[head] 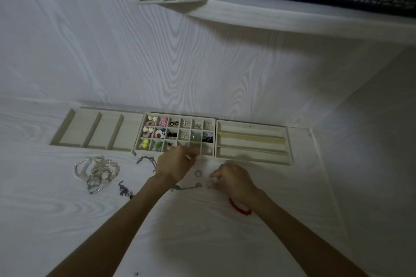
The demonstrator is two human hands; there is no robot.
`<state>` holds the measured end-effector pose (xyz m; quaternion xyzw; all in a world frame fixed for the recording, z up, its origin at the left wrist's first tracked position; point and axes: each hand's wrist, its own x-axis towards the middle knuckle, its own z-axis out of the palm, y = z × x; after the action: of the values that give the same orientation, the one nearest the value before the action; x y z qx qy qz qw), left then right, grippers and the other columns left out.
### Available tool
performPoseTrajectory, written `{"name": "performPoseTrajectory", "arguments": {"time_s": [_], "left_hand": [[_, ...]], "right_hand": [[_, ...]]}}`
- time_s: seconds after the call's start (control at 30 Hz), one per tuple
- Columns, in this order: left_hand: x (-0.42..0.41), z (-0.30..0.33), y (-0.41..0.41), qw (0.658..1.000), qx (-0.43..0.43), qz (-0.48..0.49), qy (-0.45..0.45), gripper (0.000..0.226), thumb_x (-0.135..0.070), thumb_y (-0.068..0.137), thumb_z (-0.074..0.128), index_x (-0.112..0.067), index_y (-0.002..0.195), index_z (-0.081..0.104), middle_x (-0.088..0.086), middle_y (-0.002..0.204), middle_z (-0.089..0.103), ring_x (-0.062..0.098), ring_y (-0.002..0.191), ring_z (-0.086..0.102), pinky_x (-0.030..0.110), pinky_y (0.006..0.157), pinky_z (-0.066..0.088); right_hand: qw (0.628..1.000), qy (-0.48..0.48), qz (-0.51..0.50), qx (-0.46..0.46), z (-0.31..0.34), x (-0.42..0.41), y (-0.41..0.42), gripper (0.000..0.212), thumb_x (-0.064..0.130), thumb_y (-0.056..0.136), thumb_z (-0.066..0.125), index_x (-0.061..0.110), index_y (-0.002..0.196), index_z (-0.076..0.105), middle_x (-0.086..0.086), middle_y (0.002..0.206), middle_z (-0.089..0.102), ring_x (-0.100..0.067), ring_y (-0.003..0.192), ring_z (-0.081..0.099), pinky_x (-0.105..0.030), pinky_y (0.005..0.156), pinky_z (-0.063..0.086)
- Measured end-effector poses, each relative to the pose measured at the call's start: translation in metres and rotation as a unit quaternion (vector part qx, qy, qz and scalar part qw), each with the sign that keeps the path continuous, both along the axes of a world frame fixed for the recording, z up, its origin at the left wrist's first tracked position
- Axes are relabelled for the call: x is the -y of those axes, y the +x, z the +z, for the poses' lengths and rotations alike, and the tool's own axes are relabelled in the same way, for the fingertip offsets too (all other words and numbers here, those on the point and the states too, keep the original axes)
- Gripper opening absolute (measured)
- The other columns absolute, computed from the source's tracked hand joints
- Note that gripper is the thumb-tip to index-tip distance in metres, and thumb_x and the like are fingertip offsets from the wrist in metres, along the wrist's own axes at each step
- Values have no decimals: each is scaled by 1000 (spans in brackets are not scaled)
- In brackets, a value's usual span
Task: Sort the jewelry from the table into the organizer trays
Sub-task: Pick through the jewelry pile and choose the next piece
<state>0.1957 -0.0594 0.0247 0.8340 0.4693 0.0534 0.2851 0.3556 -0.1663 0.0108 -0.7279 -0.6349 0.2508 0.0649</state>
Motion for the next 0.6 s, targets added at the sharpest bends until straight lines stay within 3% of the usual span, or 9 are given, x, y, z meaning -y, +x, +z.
{"name": "performPoseTrajectory", "arguments": {"time_s": [0.2, 0.3, 0.37, 0.43, 0.6], "left_hand": [[15, -13, -21, 994, -16, 23, -106, 26, -27, 90, 61, -29, 116, 66, -9, 116, 66, 9, 101, 63, 26, 85, 49], [20, -11, -20, 987, 32, 28, -153, 27, -26, 89, 63, -22, 116, 68, -4, 114, 69, 10, 101, 64, 26, 88, 48], [23, -7, -16, 979, 78, 23, -189, 28, -25, 88, 65, -16, 115, 68, 1, 112, 70, 12, 101, 65, 27, 90, 49], [25, -5, -13, 971, 117, 33, -206, 27, -21, 87, 67, -14, 113, 69, 3, 110, 70, 13, 100, 66, 27, 91, 50], [18, -6, -6, 960, 192, 86, -186, 15, -20, 79, 75, -19, 94, 77, 2, 96, 75, 8, 86, 69, 31, 86, 55]], "right_hand": [[1000, 23, -3, 1, -14, 4, -12, 22, 24, 90, 59, 19, 106, 73, -4, 105, 68, -19, 97, 60, -26, 75, 46], [993, 40, -80, -77, -13, 6, -14, 12, 20, 85, 69, 16, 92, 77, 0, 92, 73, -9, 82, 65, -21, 74, 51], [964, 66, -169, -194, -7, 5, -18, 8, 16, 77, 77, 14, 84, 78, 0, 82, 74, -2, 69, 66, -14, 68, 52], [926, 79, -236, -285, 1, 2, -22, 8, 11, 73, 80, 14, 80, 77, 0, 74, 73, -4, 62, 66, -16, 65, 54], [874, 93, -311, -362, 17, -7, -22, 11, 2, 76, 75, 8, 85, 76, -2, 69, 71, -7, 59, 65, -17, 63, 54]]}}
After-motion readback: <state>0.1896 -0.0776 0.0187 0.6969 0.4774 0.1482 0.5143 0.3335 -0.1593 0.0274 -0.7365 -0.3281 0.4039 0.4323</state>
